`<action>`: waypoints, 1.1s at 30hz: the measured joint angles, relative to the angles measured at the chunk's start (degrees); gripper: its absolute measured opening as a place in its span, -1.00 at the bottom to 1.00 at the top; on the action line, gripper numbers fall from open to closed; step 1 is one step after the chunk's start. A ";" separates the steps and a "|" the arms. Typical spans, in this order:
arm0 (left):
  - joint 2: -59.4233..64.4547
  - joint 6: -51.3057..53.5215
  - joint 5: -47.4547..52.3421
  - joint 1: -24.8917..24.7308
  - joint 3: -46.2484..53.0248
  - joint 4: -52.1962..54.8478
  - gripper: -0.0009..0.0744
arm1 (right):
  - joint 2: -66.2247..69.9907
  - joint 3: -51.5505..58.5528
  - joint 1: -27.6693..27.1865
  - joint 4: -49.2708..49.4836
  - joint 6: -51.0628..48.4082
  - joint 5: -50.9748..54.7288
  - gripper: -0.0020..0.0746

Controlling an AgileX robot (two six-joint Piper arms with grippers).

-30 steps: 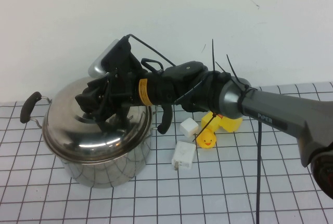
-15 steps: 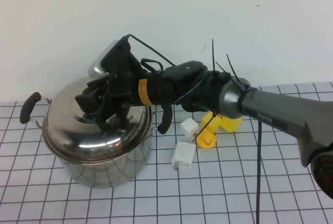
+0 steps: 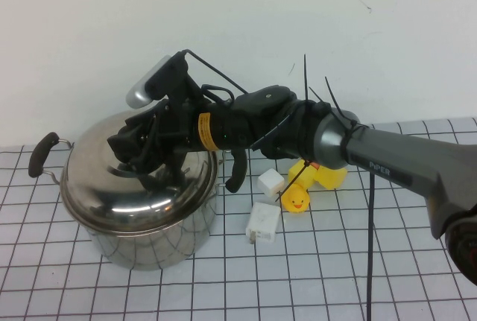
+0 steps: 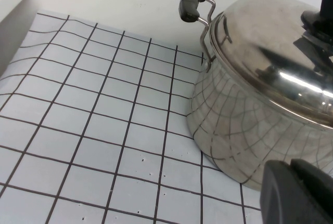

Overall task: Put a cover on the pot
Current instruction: Place the pot lid on the pot

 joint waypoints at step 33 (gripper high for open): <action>0.00 0.00 0.00 0.00 0.00 0.00 -0.98 | -7.68 0.12 -6.88 -6.01 9.13 -10.44 0.40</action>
